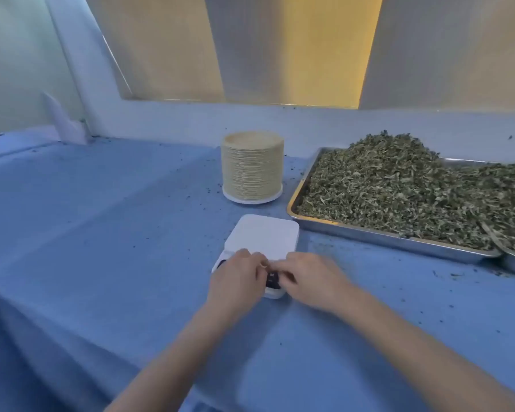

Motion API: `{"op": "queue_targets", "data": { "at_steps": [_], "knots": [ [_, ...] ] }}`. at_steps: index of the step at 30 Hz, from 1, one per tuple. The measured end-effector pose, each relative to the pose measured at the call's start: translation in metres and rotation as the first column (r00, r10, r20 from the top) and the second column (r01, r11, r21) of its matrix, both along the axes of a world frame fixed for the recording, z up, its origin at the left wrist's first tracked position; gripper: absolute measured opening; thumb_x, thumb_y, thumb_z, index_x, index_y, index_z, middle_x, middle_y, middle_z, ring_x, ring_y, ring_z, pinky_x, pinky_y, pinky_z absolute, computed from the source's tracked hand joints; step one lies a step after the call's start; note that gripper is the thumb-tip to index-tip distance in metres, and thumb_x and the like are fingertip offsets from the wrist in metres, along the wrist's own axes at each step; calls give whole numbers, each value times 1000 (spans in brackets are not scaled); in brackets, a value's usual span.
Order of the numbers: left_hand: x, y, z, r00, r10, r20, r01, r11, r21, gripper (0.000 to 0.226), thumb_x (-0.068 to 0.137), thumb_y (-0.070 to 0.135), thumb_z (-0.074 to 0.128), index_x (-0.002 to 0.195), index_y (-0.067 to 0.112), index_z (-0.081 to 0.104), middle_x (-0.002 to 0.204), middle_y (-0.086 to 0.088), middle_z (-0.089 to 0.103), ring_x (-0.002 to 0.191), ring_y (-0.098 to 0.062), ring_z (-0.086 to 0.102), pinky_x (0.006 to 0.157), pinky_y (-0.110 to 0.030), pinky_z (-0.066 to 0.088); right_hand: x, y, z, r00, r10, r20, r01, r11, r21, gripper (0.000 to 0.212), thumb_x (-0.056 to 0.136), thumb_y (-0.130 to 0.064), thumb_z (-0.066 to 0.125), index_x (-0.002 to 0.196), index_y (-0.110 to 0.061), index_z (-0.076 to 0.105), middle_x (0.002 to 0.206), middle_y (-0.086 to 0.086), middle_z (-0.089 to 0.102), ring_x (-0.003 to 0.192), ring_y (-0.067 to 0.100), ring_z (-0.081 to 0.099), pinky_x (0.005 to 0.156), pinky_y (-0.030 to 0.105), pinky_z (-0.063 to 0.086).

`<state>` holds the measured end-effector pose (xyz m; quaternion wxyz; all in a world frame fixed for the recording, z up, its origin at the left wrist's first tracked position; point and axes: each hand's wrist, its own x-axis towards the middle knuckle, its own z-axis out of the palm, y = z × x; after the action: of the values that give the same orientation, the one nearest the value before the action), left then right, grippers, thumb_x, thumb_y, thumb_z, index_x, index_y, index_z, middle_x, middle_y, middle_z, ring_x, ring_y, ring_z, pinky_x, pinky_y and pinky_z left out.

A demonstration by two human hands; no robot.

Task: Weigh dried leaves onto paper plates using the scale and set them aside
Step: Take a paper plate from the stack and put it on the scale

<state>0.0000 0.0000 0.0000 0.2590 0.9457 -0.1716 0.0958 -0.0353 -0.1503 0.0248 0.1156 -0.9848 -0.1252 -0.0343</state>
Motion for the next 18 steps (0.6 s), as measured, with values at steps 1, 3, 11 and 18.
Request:
{"op": "queue_targets", "data": {
  "at_steps": [1,3,11,18],
  "knots": [
    [-4,1,-2,1000,0,14,-1,998,67,29,93,23,37,103,32,63,90,9,48,87,-15,53,62,-26,32,0,1,-4,1000,6,0,-6,998,-60,38,93,-26,36,119,-47,54,94,-4,52,95,23,57,74,35,47],
    [-7,4,-9,996,8,85,-17,994,110,31,92,23,38,104,35,64,85,9,41,79,-12,45,58,-25,29,0,0,-11,1000,8,24,-6,997,-71,43,93,-28,34,125,-53,47,102,-7,54,99,22,57,75,33,47],
    [-9,19,-15,991,16,131,-12,1000,-26,36,86,16,51,103,40,71,83,6,47,78,-15,48,59,-23,32,3,-4,-17,999,-18,27,20,996,-88,48,93,-27,33,128,-60,43,118,-8,57,108,19,56,78,32,46],
    [-6,20,-11,991,-22,132,21,1000,6,35,89,18,49,104,42,70,84,8,43,77,-9,40,59,-22,29,15,-3,-2,998,-41,-39,38,996,-85,47,89,-24,35,114,-59,56,114,-12,65,101,16,57,62,28,35]
  ]
}}
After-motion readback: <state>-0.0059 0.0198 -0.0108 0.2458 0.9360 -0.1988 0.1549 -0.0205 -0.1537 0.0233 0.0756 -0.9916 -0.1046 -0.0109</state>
